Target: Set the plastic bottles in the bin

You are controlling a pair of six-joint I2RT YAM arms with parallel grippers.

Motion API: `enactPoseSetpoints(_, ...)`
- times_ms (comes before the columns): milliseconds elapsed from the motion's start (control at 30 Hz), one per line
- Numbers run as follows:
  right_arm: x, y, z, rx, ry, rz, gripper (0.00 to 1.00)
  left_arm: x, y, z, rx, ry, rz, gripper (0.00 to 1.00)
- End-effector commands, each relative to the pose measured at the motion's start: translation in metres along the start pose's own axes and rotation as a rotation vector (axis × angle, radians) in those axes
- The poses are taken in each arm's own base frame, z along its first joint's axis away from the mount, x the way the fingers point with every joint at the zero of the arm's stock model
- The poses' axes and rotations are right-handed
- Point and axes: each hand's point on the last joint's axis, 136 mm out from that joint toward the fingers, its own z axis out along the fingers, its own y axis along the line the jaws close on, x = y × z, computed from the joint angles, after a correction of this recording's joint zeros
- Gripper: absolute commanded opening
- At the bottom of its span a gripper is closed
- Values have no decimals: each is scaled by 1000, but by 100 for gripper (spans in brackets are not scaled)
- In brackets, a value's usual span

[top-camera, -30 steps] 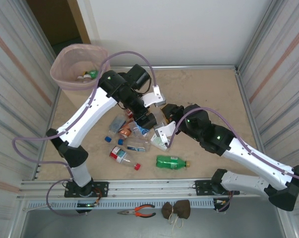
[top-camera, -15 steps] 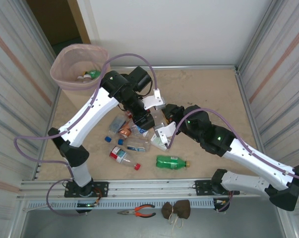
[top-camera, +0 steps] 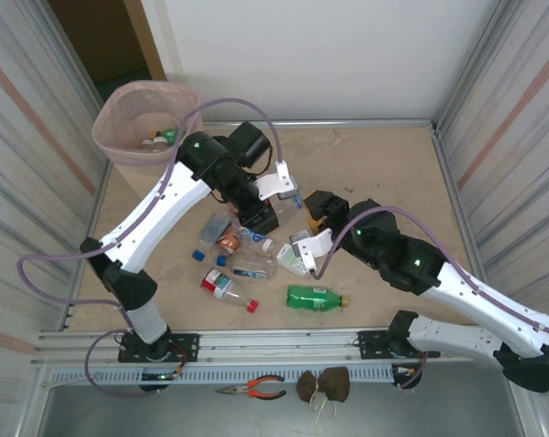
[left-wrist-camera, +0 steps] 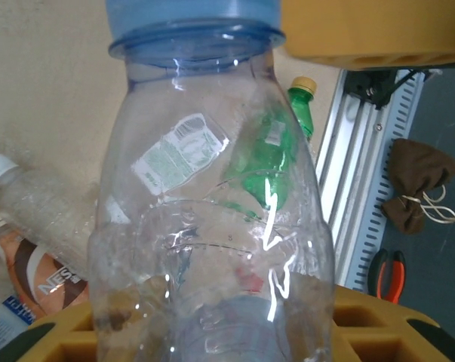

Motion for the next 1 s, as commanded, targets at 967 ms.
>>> enactPoseSetpoints(967, -1, 14, -19, -44, -22, 280, 59, 50, 235, -256, -681, -641, -577, 42)
